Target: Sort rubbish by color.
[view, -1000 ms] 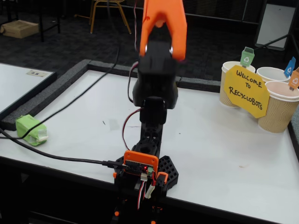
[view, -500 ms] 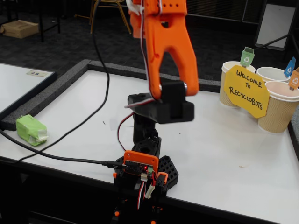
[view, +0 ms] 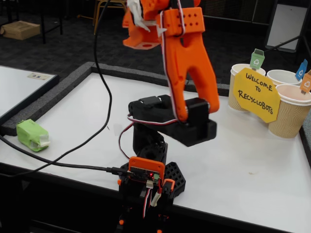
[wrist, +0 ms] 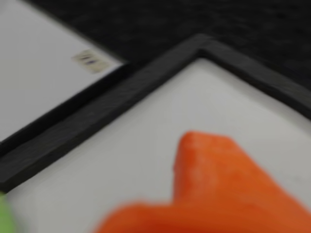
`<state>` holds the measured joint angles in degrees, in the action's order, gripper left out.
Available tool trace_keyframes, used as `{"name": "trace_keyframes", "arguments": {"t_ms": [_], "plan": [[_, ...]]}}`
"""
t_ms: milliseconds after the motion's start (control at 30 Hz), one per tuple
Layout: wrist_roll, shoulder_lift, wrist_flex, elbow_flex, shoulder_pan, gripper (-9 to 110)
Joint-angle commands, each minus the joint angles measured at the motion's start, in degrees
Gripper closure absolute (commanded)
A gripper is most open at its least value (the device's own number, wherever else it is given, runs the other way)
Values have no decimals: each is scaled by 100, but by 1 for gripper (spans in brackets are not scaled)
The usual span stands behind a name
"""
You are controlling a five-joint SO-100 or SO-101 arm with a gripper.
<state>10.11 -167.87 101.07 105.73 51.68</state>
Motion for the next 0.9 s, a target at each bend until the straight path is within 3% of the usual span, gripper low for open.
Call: {"name": "trace_keyframes", "arguments": {"t_ms": [0, 500, 867], "plan": [[-26, 26, 0, -88, 729, 92], [-44, 3401, -70, -404, 2303, 91], [0, 6003, -1037, -527, 2997, 96]]}}
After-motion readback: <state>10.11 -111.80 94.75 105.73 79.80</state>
